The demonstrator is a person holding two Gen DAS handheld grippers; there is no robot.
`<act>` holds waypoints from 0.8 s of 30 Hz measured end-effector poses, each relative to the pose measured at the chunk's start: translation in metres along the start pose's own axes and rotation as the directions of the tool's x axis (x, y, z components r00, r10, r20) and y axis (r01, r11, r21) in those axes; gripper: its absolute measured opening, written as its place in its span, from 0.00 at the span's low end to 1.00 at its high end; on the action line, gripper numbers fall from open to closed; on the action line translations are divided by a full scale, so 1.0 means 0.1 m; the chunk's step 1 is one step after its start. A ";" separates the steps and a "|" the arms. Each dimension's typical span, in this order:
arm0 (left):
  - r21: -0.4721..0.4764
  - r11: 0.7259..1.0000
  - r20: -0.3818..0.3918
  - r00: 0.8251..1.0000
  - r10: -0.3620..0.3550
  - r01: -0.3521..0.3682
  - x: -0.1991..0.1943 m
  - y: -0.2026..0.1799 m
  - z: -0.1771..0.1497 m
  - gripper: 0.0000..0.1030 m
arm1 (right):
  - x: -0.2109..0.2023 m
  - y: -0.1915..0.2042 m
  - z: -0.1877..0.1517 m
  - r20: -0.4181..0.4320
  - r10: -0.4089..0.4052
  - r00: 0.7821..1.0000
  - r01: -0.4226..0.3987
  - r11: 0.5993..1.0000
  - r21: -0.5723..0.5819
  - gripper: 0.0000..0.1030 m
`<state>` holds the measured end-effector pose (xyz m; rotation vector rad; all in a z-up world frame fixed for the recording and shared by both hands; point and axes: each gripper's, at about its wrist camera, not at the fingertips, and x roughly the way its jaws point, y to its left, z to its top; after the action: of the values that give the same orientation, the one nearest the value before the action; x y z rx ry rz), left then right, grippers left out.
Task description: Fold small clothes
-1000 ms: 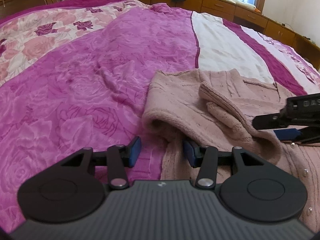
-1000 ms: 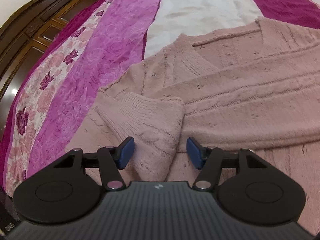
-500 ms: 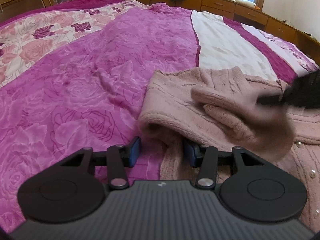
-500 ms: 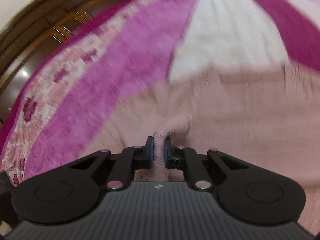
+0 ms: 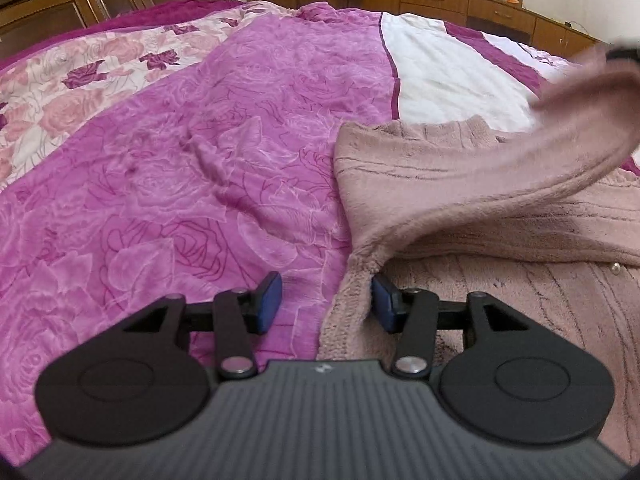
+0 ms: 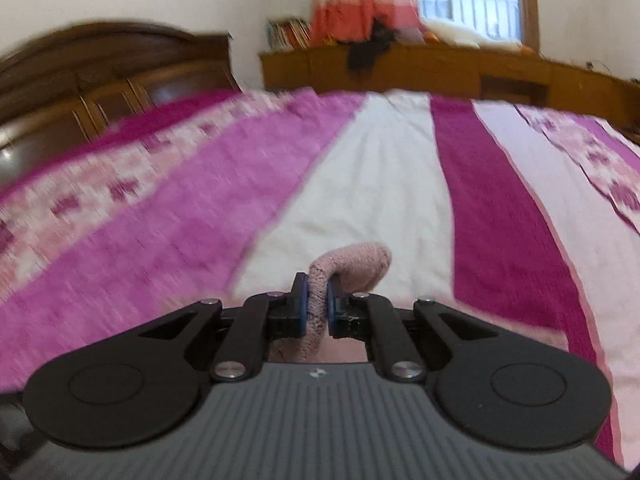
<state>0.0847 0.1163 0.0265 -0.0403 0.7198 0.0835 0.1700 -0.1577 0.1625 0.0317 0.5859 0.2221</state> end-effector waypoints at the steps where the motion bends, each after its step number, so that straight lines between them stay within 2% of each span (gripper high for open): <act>1: 0.002 1.000 0.000 1.000 0.000 0.000 0.00 0.00 0.00 0.49 | 0.08 -0.08 -0.11 -0.028 -0.015 1.000 0.015 1.000 0.013 0.09; 8: 0.001 1.000 -0.007 1.000 -0.010 0.010 -0.02 0.02 0.02 0.49 | 0.42 -0.37 -0.71 -0.154 -0.001 0.988 0.020 0.992 0.122 0.10; 13: -0.022 0.999 -0.007 0.999 -0.034 0.034 -0.14 0.02 0.08 0.48 | 0.40 -0.47 -0.94 -0.170 0.020 0.985 0.018 0.976 0.218 0.13; 15: -0.025 0.998 0.006 0.999 -0.050 0.050 -0.21 0.01 0.11 0.48 | 0.36 -0.47 -0.95 -0.168 0.013 0.986 0.027 0.972 0.234 0.22; 17: -0.010 0.998 0.024 0.998 -0.054 0.054 -0.28 -0.02 0.15 0.48 | 0.30 -0.45 -0.95 -0.163 -0.016 0.986 0.054 0.972 0.231 0.41; 18: -0.001 0.998 0.034 0.998 -0.058 0.058 -0.32 -0.04 0.17 0.48 | 0.27 -0.44 -0.96 -0.160 -0.027 0.987 0.064 0.972 0.228 0.45; 24: 0.020 0.993 0.065 0.991 -0.114 0.113 -0.43 -0.17 0.32 0.48 | -0.01 -0.39 -0.90 -0.116 -0.025 0.993 0.051 0.972 0.229 0.53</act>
<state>0.0751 0.0988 0.0787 -0.0625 0.6504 -0.0301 0.1276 -0.1992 0.0841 0.2355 0.7218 0.1176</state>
